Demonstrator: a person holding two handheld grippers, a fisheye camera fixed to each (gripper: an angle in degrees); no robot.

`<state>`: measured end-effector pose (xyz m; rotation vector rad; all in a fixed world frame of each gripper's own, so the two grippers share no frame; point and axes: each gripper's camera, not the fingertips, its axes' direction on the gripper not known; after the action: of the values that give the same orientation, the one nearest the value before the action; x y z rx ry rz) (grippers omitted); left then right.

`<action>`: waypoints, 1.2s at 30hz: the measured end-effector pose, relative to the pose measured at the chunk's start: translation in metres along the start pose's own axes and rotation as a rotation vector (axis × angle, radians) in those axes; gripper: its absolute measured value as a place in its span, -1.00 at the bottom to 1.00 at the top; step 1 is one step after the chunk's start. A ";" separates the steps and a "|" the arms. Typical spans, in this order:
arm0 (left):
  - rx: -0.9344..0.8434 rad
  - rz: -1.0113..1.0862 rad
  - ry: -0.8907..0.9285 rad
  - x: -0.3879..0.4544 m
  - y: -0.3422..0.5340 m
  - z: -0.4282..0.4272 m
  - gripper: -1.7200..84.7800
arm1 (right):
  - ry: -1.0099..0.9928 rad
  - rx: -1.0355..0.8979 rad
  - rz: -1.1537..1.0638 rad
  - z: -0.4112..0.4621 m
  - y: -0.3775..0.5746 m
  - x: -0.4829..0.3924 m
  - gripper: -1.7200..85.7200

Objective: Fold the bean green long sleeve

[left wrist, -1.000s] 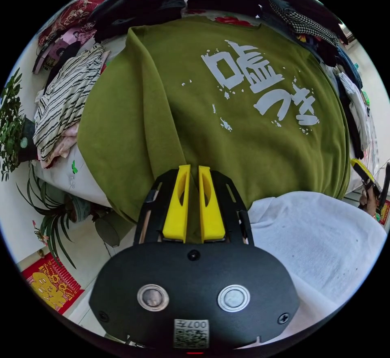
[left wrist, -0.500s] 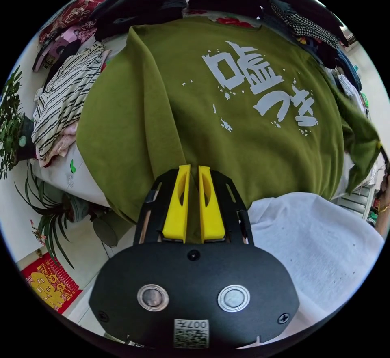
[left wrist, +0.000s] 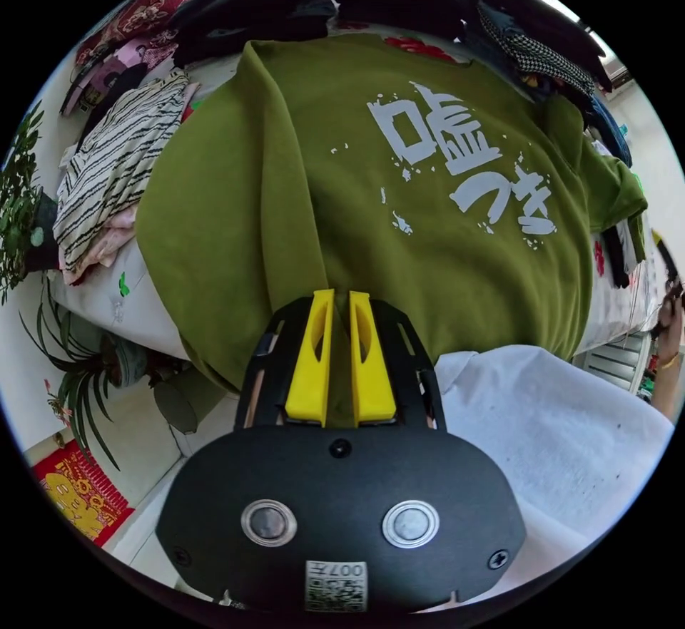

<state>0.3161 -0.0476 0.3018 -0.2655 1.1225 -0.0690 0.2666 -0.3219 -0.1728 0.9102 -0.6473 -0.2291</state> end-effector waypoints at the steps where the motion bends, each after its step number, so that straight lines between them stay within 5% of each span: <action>1: -0.010 -0.005 0.008 -0.002 0.002 -0.003 -0.85 | -0.074 -0.082 -0.035 0.025 0.017 -0.022 -0.88; 6: 0.147 0.044 0.049 -0.007 0.031 -0.049 -0.79 | -0.160 -0.267 -0.142 0.074 0.062 -0.084 -0.85; 10: -0.001 0.146 -0.007 -0.001 0.025 -0.015 -0.74 | -0.184 -0.364 -0.217 0.086 0.069 -0.097 -0.82; 15: -0.012 0.235 0.049 -0.020 0.017 -0.028 -0.96 | -0.166 -0.405 -0.206 0.090 0.066 -0.090 -0.80; 18: 0.050 0.137 0.170 -0.092 0.017 -0.078 -0.98 | -0.203 -0.403 -0.173 0.085 0.065 -0.082 -0.78; 21: 0.219 0.008 0.015 -0.188 0.022 -0.164 -0.98 | -0.205 -0.407 -0.172 0.080 0.065 -0.081 -0.76; 26: 0.478 -0.498 -0.388 -0.334 0.020 -0.277 -0.96 | -0.173 -0.307 -0.124 0.050 0.043 -0.062 -0.72; 28: 0.477 -0.625 -0.321 -0.359 0.020 -0.280 -0.91 | -0.069 -0.165 -0.008 0.017 0.018 -0.029 -0.70; 32: 0.524 -0.490 -0.142 -0.316 0.026 -0.239 -0.87 | 0.032 0.079 0.307 -0.036 -0.008 0.041 -0.67; 36: 0.308 -0.305 -0.003 -0.227 0.031 -0.138 -0.87 | -0.020 0.162 0.658 -0.052 -0.017 0.117 -0.67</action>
<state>0.0914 0.0010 0.4381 -0.1590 1.0445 -0.5073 0.3913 -0.3500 -0.1594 0.8031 -0.9575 0.4073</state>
